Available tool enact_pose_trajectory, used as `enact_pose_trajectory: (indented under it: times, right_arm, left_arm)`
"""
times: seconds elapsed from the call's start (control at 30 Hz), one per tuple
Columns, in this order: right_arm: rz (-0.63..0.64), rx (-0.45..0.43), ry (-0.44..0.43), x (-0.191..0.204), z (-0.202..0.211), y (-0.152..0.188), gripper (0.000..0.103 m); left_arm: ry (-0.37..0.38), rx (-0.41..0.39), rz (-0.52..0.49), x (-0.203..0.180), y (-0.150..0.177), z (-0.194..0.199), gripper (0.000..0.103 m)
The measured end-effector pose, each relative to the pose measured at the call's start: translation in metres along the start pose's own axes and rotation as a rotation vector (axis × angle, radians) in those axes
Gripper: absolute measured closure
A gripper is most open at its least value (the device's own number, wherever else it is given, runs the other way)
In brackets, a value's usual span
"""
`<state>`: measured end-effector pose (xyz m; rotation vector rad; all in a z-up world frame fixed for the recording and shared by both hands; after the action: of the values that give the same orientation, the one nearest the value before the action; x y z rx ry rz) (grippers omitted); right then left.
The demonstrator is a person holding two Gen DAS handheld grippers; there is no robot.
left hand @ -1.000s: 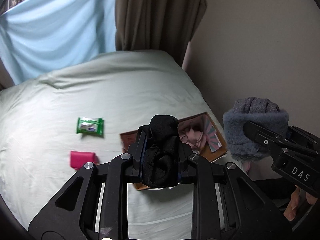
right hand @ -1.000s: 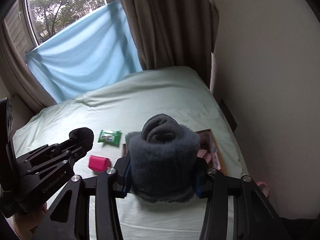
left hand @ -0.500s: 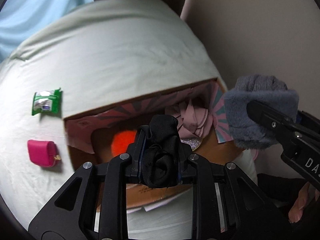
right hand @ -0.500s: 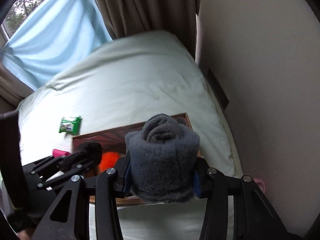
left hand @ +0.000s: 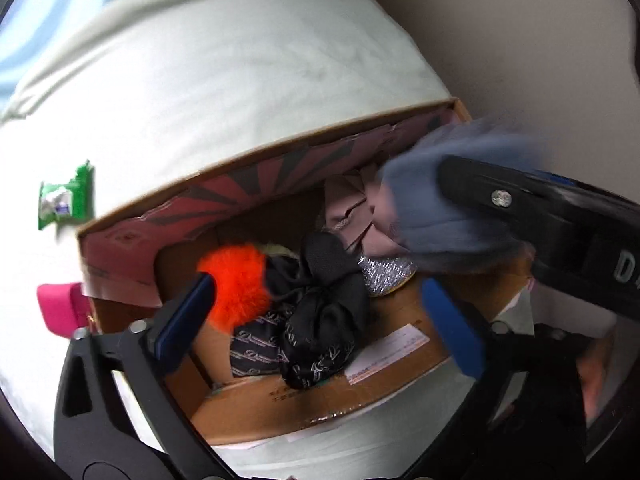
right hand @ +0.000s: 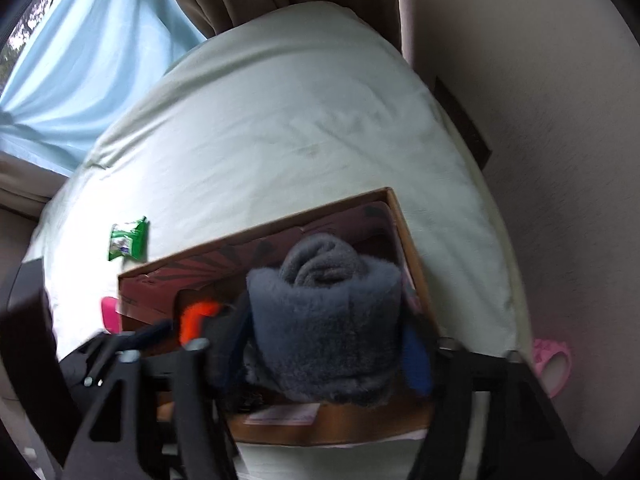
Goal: Organize soft objects
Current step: 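Open both tools to drop the scrunchie and sock into the box, then move the left tool to the pink pouch while the right approaches the green wipes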
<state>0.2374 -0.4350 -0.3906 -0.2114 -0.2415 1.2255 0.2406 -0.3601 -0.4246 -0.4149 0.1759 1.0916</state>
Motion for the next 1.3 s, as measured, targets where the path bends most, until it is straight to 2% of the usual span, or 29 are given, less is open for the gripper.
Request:
enact_pose_trajectory:
  times: [0.07, 0.23, 0.4, 0.7, 0.93, 1.3]
  right_arm:
    - [-0.02, -0.019, -0.018, -0.002, 0.0, -0.002, 0.001]
    - [-0.008, -0.038, -0.022, -0.002, 0.008, 0.001, 0.001]
    - [-0.018, -0.059, -0.037, -0.003, 0.019, 0.002, 0.001]
    - [0.01, -0.114, -0.027, 0.002, 0.062, 0.014, 0.001]
    - [0.062, -0.185, -0.004, 0.023, 0.125, 0.032, 0.001]
    - [0.126, -0.3, -0.024, 0.095, 0.224, 0.072, 0.001]
  left_arm:
    - [-0.003, 0.001, 0.004, 0.001, 0.005, 0.003, 0.0]
    - [0.01, 0.005, 0.038, 0.008, 0.011, 0.009, 0.0]
    - [-0.001, -0.007, 0.029, 0.008, 0.013, 0.034, 0.0]
    - [-0.027, -0.075, 0.003, -0.001, 0.017, 0.079, 0.0]
    - [-0.038, -0.162, 0.029, 0.003, 0.042, 0.15, 0.0]
    - [-0.087, -0.311, 0.067, 0.044, 0.102, 0.271, 0.0]
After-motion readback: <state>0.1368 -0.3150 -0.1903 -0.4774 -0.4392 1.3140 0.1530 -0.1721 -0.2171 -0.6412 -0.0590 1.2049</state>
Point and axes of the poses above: each gripper's, at about its wrist camera, not at the fingertips, and z roughly against the way its jaws point, x to its left, y to its underside, the point moved 6 cm from there along -z, roughly the way its jaws point, and after that the axes turned 12 degrees about y, right-handed, at the moved point
